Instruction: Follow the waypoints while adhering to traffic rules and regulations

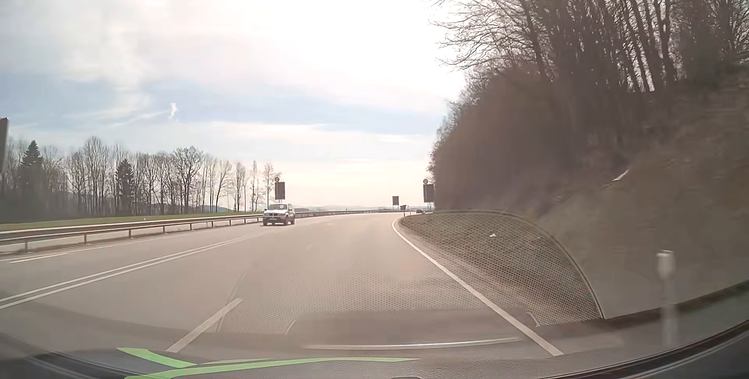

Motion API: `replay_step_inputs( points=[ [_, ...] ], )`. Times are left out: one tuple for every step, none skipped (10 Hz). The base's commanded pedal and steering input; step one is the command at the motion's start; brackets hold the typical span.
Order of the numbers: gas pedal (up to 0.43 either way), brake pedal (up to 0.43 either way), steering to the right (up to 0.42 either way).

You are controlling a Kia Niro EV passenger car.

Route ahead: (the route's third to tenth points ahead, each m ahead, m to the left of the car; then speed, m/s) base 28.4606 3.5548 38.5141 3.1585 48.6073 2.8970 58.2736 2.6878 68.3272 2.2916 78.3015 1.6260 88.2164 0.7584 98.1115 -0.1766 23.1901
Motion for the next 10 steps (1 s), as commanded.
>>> replay_step_inputs(
  points=[
    [0.209,0.0,-0.003],
    [0.197,0.0,-0.001],
    [0.197,0.0,0.001],
    [0.197,0.0,0.001],
    [0.197,0.0,0.001],
    [0.197,0.0,0.001],
    [0.197,0.0,0.003],
    [0.197,0.0,0.004],
    [0.197,0.0,0.005],
    [0.197,0.0,0.006]
  ],
)
